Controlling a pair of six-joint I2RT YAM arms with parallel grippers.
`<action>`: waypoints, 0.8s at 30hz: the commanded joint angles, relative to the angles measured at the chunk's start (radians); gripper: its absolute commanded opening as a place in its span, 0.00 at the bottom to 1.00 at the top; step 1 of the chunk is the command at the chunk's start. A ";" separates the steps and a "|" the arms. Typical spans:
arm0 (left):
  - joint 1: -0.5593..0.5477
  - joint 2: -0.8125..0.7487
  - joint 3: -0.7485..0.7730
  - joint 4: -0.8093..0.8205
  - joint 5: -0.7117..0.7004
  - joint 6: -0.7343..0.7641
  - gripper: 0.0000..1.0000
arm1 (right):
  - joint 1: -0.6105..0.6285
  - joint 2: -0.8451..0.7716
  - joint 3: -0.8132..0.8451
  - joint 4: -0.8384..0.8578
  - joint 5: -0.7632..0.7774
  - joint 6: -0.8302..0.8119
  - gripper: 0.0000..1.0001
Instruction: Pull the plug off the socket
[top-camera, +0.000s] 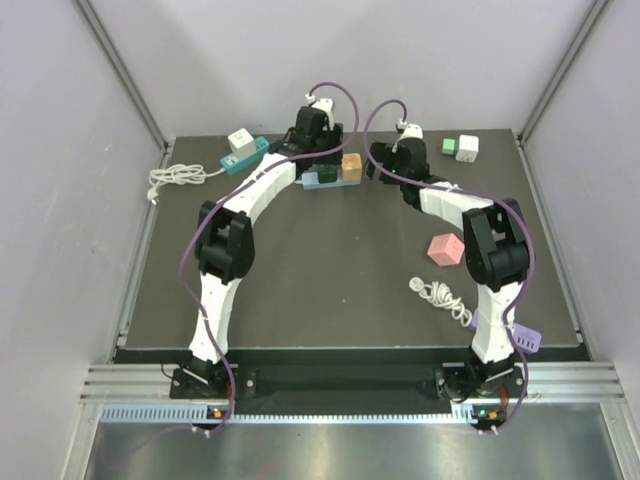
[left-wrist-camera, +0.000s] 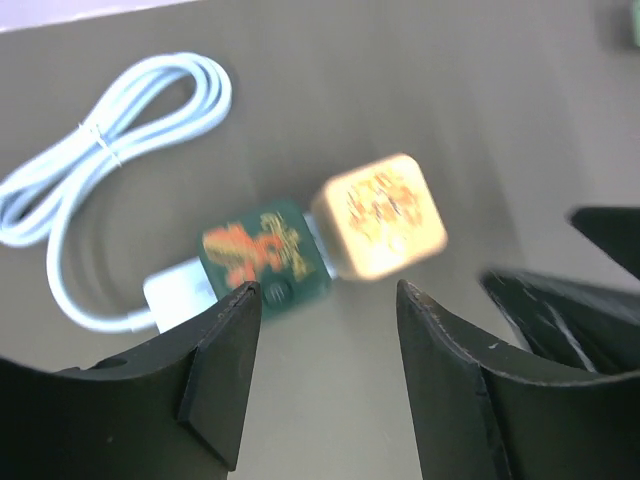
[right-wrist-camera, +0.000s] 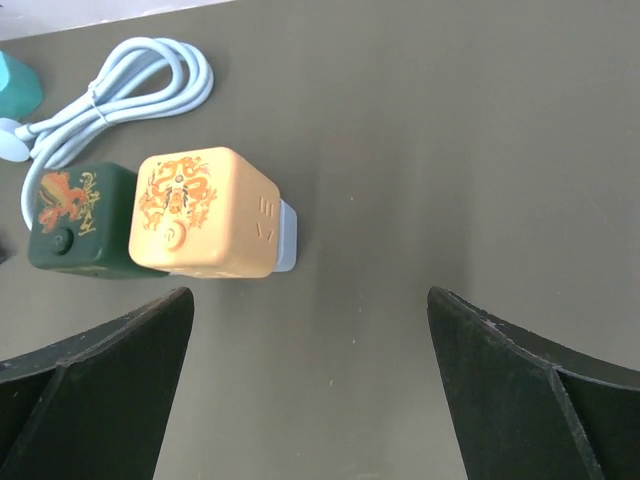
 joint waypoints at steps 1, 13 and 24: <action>0.007 0.045 0.095 -0.048 -0.042 0.067 0.61 | -0.014 -0.004 0.005 0.096 -0.039 -0.046 1.00; 0.009 0.079 0.026 0.019 -0.042 0.059 0.61 | -0.046 0.029 0.021 0.136 -0.128 -0.014 0.99; 0.007 0.122 0.006 0.056 -0.059 0.040 0.62 | -0.049 0.050 0.044 0.137 -0.186 -0.006 1.00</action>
